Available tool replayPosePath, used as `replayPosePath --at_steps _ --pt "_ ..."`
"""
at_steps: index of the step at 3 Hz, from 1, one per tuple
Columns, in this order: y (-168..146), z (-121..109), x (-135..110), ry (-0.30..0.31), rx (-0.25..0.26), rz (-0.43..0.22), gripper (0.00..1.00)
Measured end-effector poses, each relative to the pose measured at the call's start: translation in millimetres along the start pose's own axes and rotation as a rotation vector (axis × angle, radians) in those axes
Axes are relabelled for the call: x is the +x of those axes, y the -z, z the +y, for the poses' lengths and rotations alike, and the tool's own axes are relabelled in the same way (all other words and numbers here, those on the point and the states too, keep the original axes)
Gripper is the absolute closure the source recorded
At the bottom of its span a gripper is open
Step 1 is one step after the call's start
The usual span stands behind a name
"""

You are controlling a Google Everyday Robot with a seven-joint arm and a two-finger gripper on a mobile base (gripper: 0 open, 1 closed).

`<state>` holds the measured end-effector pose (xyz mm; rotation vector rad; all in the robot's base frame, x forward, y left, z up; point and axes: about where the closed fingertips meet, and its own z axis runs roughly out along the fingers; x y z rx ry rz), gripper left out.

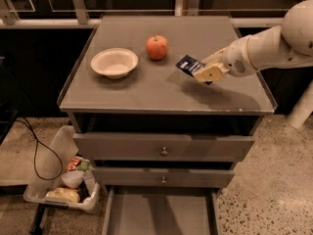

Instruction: Place rxbar blueberry into bottom drawer

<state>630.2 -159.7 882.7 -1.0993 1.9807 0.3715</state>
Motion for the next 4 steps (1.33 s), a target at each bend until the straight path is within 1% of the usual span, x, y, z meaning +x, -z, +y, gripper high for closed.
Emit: replayPosePath --at_steps 1,2,3,4 --pt "32.1 17.3 5.6 0.032 0.024 -0.027 1.0" --pt "61.3 36.1 31.5 0.04 0.056 -0.051 1.0" --pt "87.5 61.3 69.2 0.033 0.07 -0.066 1.0" --pt "104.3 94.9 101.7 0.034 0.038 -0.094 1.0"
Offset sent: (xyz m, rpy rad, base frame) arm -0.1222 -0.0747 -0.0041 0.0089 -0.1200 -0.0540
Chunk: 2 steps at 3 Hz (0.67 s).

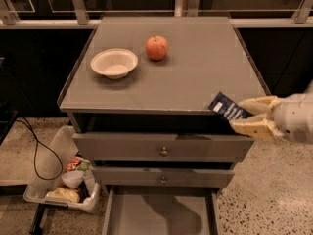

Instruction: Place rxbar blueberry into bottom drawer

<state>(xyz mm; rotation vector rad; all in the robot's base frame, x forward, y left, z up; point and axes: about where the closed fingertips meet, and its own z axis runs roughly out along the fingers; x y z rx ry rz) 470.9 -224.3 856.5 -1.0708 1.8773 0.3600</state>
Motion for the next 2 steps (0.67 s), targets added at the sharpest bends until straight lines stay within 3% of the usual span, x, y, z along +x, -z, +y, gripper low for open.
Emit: replayPosePath --at_steps 1,2 --pt "5.6 21.5 16.4 0.01 -0.039 -0.011 1.0" --pt "6.8 22.7 17.5 0.013 -0.04 -0.011 1.0"
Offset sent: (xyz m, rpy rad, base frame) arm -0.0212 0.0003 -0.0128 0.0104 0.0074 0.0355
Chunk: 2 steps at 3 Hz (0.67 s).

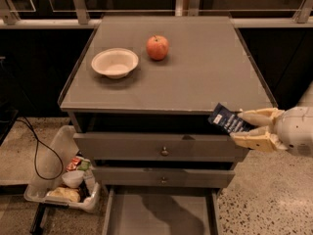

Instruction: Place rxbar blueberry into bottom drawer

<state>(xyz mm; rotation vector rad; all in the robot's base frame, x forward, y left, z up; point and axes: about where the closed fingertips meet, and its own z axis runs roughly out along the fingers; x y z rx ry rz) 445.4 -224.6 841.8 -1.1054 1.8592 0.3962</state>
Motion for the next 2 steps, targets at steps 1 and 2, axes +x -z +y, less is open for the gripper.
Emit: replayPosePath --at_steps 1,2 --pt "-5.6 4.7 0.3 0.011 -0.004 0.011 1.0" --pt "-27.0 26.4 23.5 0.0 0.0 0.052 1.0"
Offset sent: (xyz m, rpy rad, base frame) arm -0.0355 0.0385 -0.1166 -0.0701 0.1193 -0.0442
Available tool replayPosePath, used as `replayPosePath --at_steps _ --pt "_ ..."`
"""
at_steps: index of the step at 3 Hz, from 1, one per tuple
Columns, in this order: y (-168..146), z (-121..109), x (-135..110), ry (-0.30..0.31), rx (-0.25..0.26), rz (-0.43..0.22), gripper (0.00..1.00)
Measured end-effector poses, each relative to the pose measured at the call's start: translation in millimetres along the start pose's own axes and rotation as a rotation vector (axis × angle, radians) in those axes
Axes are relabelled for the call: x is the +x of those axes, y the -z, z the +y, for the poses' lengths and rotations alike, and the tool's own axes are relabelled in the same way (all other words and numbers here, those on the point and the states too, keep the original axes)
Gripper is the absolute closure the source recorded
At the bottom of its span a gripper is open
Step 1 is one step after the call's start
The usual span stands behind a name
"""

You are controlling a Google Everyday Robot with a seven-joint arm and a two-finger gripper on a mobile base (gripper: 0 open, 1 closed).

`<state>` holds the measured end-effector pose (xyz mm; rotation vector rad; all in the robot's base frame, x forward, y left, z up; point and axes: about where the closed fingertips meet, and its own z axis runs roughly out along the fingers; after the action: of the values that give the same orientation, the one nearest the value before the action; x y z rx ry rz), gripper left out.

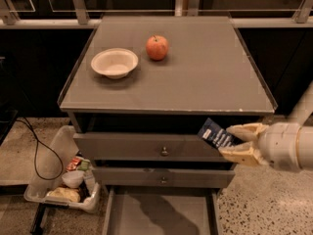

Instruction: Place rxbar blueberry into bottom drawer

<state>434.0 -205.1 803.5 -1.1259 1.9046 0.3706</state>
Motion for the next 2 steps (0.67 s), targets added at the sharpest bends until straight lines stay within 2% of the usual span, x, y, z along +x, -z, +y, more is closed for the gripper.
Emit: replayPosePath --at_steps 1,2 --pt "-35.0 34.2 41.1 -0.026 0.007 0.055 1.0" --pt "-65.0 56.4 77.1 -0.029 0.035 0.074 1.0"
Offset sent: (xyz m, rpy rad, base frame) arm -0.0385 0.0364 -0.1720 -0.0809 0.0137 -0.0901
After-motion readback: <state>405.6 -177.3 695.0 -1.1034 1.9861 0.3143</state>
